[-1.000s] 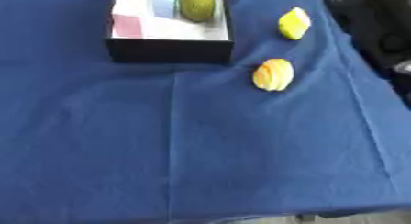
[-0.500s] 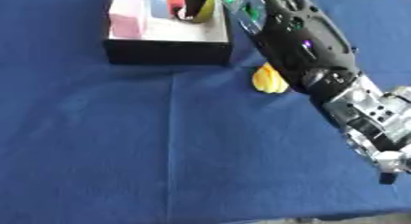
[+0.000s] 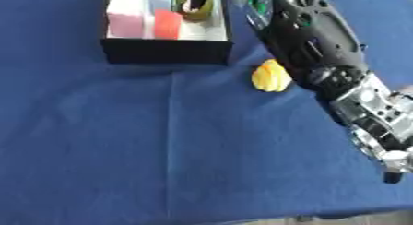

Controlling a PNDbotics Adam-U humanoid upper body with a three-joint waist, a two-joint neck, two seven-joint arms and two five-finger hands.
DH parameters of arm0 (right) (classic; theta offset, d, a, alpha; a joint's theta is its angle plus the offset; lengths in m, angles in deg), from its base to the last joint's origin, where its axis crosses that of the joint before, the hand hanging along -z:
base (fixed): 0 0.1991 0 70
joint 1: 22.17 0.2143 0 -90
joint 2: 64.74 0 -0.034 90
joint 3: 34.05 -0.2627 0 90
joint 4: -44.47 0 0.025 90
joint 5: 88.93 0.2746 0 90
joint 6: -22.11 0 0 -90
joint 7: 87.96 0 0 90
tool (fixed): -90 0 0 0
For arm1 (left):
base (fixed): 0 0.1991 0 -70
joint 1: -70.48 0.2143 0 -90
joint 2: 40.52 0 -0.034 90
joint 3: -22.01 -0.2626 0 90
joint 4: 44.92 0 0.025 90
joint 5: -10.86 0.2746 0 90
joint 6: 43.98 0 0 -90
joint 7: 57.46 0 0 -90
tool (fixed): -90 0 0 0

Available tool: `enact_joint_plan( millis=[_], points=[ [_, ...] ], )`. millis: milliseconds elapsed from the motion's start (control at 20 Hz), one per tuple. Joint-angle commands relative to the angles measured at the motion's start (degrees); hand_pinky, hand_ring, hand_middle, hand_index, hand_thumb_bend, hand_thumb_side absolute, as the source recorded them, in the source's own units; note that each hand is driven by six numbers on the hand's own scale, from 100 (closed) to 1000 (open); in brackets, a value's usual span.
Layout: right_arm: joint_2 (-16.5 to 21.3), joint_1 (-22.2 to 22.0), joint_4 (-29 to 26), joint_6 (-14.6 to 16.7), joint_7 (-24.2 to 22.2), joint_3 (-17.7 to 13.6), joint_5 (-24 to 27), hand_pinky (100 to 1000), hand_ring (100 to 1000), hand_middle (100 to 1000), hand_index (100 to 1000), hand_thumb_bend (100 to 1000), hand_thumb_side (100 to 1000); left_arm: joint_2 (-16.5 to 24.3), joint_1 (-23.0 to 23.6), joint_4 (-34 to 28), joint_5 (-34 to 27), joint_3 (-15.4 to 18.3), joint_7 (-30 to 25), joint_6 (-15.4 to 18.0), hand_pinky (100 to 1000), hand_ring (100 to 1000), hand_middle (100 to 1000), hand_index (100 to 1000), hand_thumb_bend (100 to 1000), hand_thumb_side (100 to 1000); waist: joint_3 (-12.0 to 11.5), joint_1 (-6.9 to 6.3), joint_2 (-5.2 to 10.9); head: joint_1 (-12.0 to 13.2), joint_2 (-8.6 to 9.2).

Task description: Pick up objects on the table and place them in the box.

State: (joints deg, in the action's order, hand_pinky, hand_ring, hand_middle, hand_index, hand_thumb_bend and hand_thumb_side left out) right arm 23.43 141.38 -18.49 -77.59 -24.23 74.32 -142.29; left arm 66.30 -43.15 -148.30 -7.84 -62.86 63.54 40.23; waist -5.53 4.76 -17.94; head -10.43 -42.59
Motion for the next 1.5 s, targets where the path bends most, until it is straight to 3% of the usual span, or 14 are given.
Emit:
enact_joint_plan(
  millis=[50, 300, 550, 800, 1000, 1200, 1500],
  points=[
    [5.69, 0.46, -4.9, -1.59, -0.34, -0.89, 5.73, 899, 841, 803, 900, 533, 144, 1.52, 0.39, -0.79, 0.04, 0.92, 0.39, 0.03, 775, 791, 778, 813, 100, 624, 0.81, 0.0, 2.47, 0.31, -0.76],
    [14.22, -3.37, -9.85, -4.43, -2.21, -0.98, 15.38, 907, 859, 824, 912, 538, 148, 2.02, 1.48, -0.45, 0.24, 1.13, 0.71, 0.08, 774, 791, 778, 812, 100, 624, 2.73, 0.34, 3.45, 0.59, -1.16],
    [23.09, -9.39, -19.68, -5.9, -4.38, -0.67, 22.7, 908, 868, 832, 913, 543, 154, 2.21, 1.78, -0.33, 0.42, 1.2, 0.76, 0.13, 774, 791, 778, 813, 100, 623, 3.51, 0.37, 3.61, 1.88, -1.0],
    [29.36, -15.37, -29.14, -8.58, -5.7, -1.35, 26.15, 907, 870, 834, 913, 545, 154, 2.27, 2.23, -0.33, 0.39, 1.49, 1.06, 0.23, 773, 791, 777, 812, 100, 621, 3.82, 0.0, 3.45, 2.49, 0.97],
    [29.46, -16.22, -28.56, -9.44, -6.49, -0.8, 24.83, 908, 877, 841, 915, 551, 152, 2.02, 2.03, -0.42, 0.36, 1.45, 1.05, 0.2, 773, 791, 778, 812, 100, 619, 3.66, -0.55, 3.27, 2.29, 3.69],
    [27.88, -15.23, -23.58, -8.45, -7.61, -0.22, 22.33, 914, 883, 847, 920, 556, 147, 1.72, 1.68, -0.58, 0.36, 1.46, 1.0, 0.17, 772, 791, 778, 812, 100, 618, 3.16, -0.96, 2.92, 2.2, 5.98],
    [24.83, -13.28, -15.25, -6.45, -7.15, -0.26, 20.35, 918, 886, 849, 923, 557, 136, 1.35, 1.14, -0.71, 0.23, 1.41, 1.04, 0.14, 771, 791, 777, 811, 100, 618, 2.49, -1.15, 2.38, 2.96, 7.09]
  ],
)
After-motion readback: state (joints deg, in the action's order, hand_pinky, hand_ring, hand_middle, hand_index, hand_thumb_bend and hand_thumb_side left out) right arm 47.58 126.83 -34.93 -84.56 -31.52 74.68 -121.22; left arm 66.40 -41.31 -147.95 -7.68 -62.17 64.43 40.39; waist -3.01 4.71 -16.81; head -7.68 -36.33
